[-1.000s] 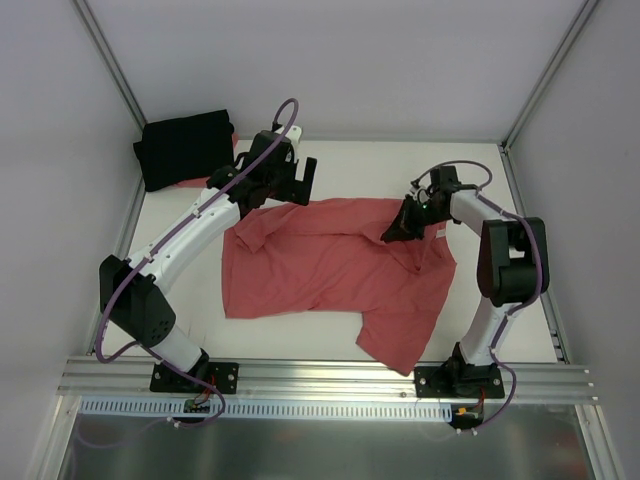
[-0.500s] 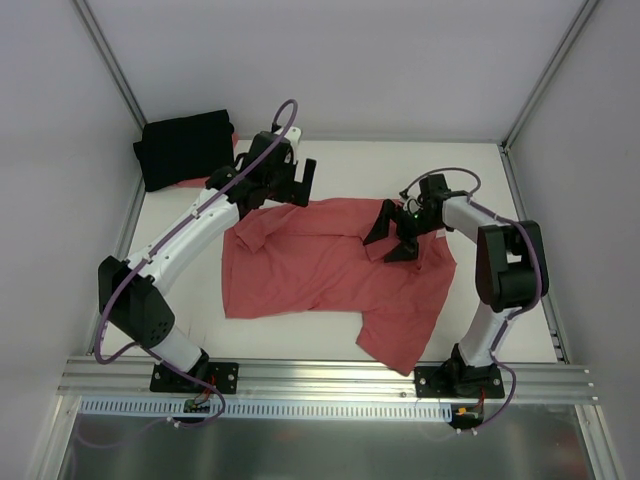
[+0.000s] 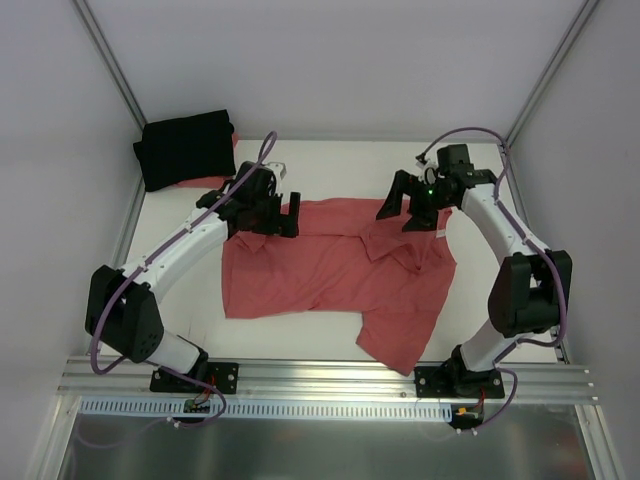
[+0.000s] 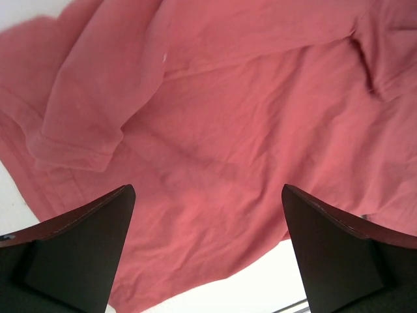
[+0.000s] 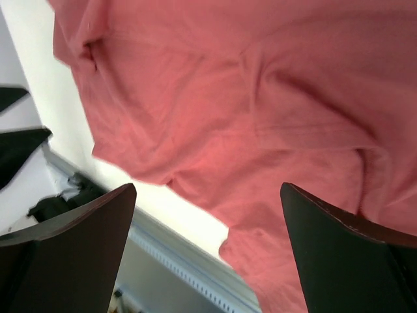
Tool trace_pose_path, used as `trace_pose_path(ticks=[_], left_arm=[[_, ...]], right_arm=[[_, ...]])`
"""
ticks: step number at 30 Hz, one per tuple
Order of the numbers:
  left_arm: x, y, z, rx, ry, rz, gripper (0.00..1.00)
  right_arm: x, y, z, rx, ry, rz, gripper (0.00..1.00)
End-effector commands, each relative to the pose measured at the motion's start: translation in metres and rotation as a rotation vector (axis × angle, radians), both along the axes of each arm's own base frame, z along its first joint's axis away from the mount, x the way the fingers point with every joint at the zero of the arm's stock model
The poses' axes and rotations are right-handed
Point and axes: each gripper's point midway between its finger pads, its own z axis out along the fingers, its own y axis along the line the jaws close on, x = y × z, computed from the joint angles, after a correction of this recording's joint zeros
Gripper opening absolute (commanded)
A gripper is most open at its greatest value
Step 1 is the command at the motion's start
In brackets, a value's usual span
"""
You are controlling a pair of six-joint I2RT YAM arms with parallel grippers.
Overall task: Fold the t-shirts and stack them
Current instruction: Fold the flattened tshirt in 1/3 of the way
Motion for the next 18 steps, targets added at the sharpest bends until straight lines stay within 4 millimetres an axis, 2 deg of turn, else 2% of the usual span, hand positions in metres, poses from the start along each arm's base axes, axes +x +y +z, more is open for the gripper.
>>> trace_pose_path(ticks=[1,4,5,6,8,9,11,12,18], left_arm=[[0.004,0.013,-0.001,-0.011,-0.021,0.071,0.99],[0.017,0.012,-0.006,-0.022,-0.017,0.087,0.99],[0.020,0.011,-0.006,-0.020,-0.012,0.086,0.99],[0.027,0.008,-0.003,-0.019,-0.008,0.080,0.99],[0.034,0.002,0.010,-0.038,-0.029,0.068,0.99],[0.036,0.001,0.015,-0.043,-0.040,0.067,0.99],[0.042,-0.001,0.028,-0.050,-0.071,0.065,0.99],[0.041,0.000,0.030,-0.048,-0.068,0.062,0.99],[0.042,0.001,0.045,-0.035,-0.094,0.049,0.99]], right_arm=[[0.026,-0.028,0.014,-0.121,-0.087,-0.054,0.99],[0.056,-0.033,0.008,-0.145,-0.087,-0.088,1.00],[0.068,-0.034,0.011,-0.152,-0.103,-0.095,0.99],[0.075,-0.034,-0.006,-0.168,-0.067,-0.097,0.99],[0.084,-0.036,-0.021,-0.184,-0.039,-0.099,1.00],[0.090,-0.036,-0.036,-0.188,-0.013,-0.097,0.99],[0.093,-0.036,-0.051,-0.194,0.018,-0.095,0.99],[0.092,-0.036,-0.065,-0.199,0.048,-0.092,1.00],[0.084,-0.045,-0.101,-0.234,0.136,-0.111,1.00]])
